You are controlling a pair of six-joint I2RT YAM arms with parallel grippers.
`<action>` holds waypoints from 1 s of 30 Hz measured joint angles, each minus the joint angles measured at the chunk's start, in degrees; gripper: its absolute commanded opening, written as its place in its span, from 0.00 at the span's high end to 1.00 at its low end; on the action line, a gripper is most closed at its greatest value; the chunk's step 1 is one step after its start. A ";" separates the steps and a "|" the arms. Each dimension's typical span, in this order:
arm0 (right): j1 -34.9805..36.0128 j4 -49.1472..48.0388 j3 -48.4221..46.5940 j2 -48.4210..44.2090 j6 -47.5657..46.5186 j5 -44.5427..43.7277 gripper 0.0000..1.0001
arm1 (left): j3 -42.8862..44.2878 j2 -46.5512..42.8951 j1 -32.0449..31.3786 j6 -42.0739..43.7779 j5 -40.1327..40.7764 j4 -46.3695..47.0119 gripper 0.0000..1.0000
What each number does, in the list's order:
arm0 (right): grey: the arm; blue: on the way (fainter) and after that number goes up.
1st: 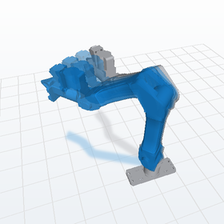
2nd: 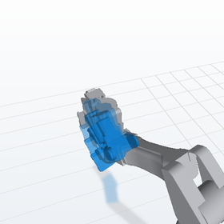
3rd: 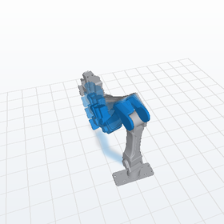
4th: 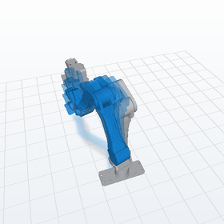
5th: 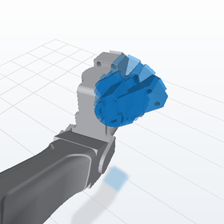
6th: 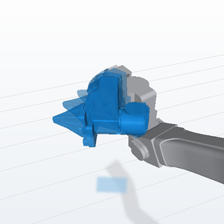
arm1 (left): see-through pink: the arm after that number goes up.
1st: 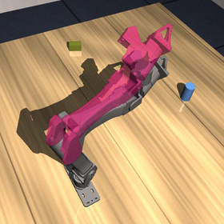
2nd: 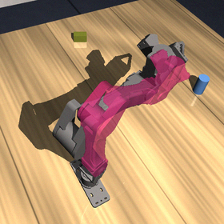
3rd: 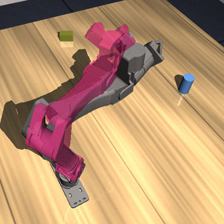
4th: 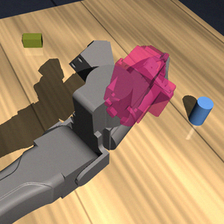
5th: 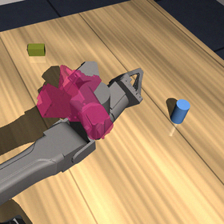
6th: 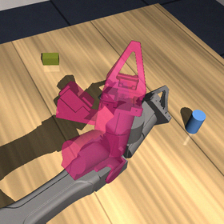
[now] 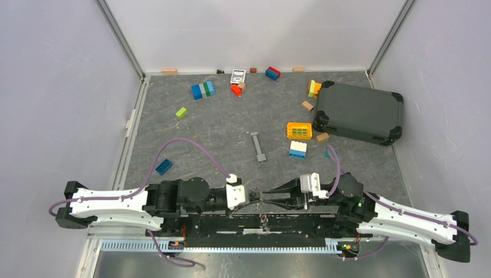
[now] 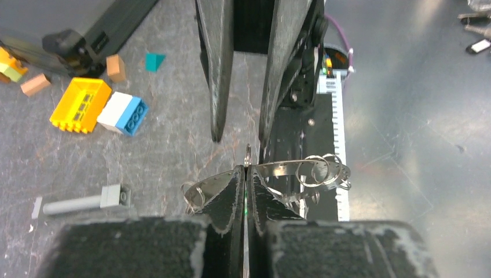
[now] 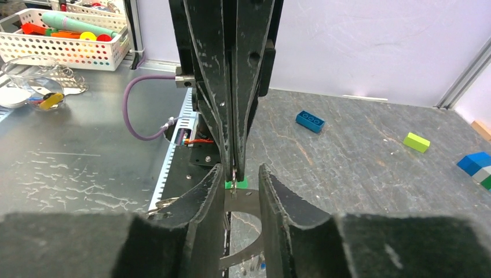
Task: Remove the keys from the keyring
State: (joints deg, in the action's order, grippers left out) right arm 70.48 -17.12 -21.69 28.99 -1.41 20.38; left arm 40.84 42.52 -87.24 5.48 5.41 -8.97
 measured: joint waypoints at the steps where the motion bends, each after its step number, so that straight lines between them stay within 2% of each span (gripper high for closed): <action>1: 0.00 0.24 0.00 -0.20 -0.13 -0.04 0.64 | 0.02 0.02 0.00 0.04 0.04 -0.92 0.98; 8: 0.00 3.13 -1.25 -0.96 -0.83 -0.35 0.62 | 2.05 1.33 0.00 1.07 0.48 -7.78 0.98; 21: 0.00 7.96 -4.35 5.88 -0.37 -4.07 0.65 | 15.39 11.74 0.00 3.65 3.56 -21.84 0.98; 30: 0.02 8.61 -4.35 7.45 -0.20 -4.61 0.68 | 17.70 14.01 0.00 4.79 4.04 -26.25 0.98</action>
State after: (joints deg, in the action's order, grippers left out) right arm 70.50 -8.51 -26.04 36.45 -1.61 15.77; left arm 58.54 56.53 -87.24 10.26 9.45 -35.22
